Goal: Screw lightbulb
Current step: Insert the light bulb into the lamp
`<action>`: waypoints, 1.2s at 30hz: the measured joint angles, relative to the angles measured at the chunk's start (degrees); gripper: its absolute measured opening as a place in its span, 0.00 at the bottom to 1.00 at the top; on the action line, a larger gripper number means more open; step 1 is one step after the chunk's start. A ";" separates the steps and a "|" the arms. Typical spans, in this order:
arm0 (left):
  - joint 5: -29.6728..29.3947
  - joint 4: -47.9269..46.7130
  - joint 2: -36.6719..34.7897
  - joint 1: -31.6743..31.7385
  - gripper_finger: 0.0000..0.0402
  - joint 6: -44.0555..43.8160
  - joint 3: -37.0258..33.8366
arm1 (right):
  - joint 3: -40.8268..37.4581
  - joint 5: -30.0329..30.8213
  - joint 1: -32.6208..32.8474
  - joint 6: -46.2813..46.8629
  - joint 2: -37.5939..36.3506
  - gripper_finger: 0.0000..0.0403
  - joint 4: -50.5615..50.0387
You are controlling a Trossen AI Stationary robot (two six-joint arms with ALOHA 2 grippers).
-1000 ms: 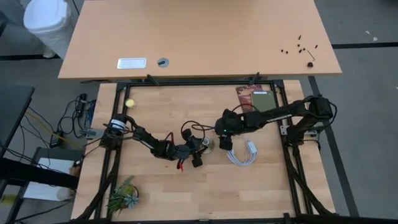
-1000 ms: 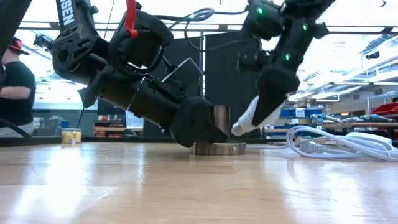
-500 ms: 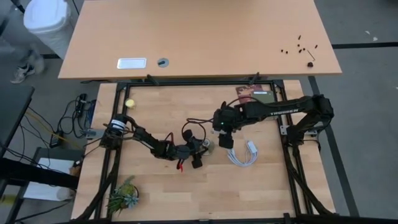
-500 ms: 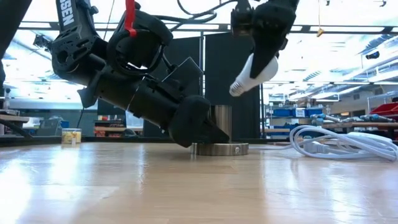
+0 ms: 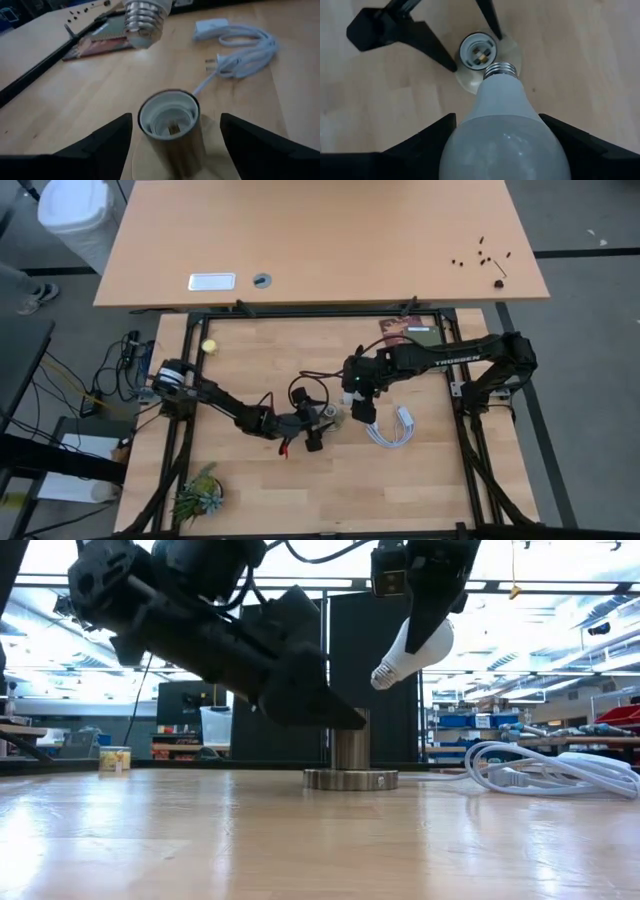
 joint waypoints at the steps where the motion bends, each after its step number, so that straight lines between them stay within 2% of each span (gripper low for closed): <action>1: 0.01 -1.28 -0.95 -0.28 0.76 -0.02 -0.01 | 0.00 -0.43 0.00 0.51 0.00 0.70 -0.06; 9: -0.01 -1.47 -5.49 -2.19 0.74 3.26 0.00 | 0.00 -1.15 0.53 3.74 0.08 0.70 5.78; 14: -1.12 -1.04 -5.55 -2.19 0.73 4.33 0.00 | -0.02 -4.60 1.05 5.04 0.47 0.70 9.81; 22: -1.28 -0.68 -5.53 -2.21 0.72 4.41 0.02 | -0.07 -5.85 1.25 9.00 0.52 0.69 7.89; 36: -0.43 6.43 -5.53 -2.73 0.72 7.34 0.04 | -0.07 -5.91 1.03 12.93 0.55 0.70 8.31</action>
